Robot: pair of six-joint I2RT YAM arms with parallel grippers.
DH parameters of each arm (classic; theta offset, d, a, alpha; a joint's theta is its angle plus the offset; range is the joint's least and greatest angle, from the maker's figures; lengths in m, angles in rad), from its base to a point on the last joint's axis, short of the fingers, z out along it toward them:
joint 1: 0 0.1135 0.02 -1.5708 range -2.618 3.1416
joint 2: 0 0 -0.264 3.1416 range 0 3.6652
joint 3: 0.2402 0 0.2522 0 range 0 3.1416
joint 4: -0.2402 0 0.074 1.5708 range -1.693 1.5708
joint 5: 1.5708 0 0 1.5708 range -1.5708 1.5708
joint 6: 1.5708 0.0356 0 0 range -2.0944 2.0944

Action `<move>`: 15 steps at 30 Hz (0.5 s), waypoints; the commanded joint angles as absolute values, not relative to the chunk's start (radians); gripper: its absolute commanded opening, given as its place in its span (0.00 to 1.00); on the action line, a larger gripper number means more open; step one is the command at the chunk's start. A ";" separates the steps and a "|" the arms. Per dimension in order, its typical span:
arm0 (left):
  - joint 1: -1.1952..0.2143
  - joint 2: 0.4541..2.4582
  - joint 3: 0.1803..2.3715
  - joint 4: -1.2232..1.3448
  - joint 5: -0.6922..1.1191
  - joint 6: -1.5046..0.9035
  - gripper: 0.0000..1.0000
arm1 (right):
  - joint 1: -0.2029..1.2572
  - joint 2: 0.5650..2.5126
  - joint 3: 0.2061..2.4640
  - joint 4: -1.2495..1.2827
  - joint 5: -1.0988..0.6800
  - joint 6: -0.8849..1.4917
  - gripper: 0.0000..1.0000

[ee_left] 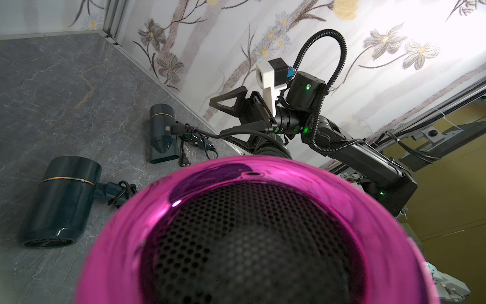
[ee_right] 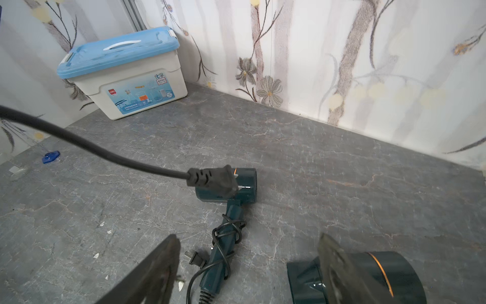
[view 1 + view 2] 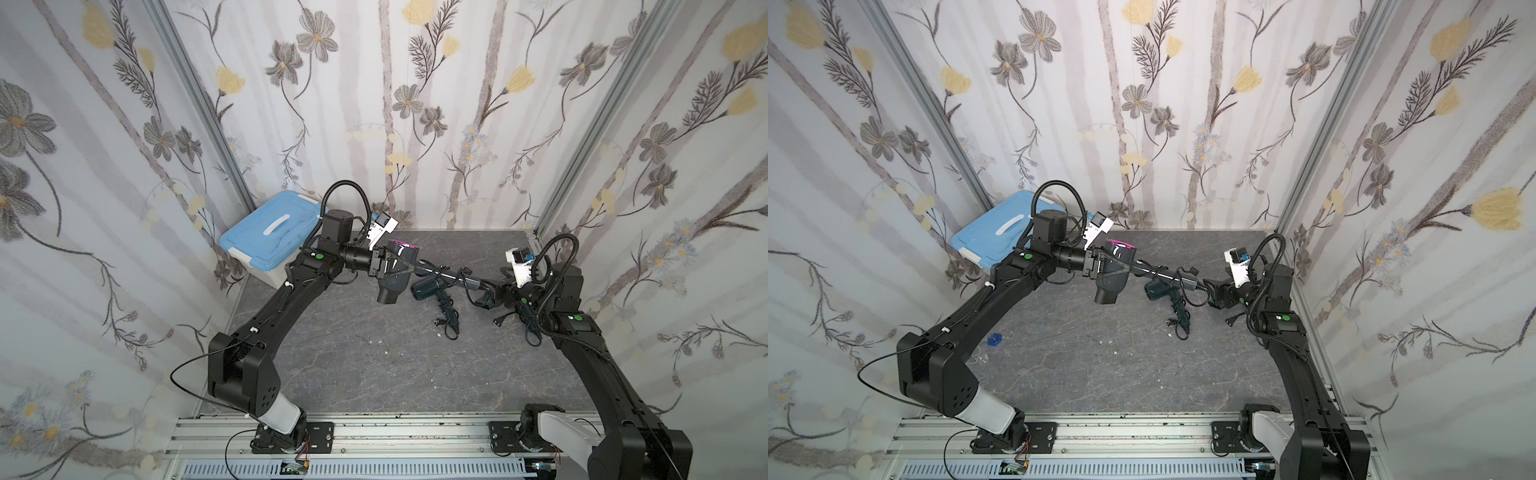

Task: Wrap the cord around the hair dryer
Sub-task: Wrap the power cord around the hair dryer.

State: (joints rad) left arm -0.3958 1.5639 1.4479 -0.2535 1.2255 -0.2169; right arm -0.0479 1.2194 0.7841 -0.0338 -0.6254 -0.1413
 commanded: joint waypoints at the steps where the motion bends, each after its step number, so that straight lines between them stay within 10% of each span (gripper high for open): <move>1: -0.397 1.550 1.477 -0.203 1.283 -0.212 0.00 | -0.023 1.216 0.765 0.156 -0.667 -0.186 0.85; 15: -0.420 1.545 1.469 -0.097 1.297 -0.304 0.00 | 0.089 1.282 0.766 0.293 -0.804 -0.216 0.83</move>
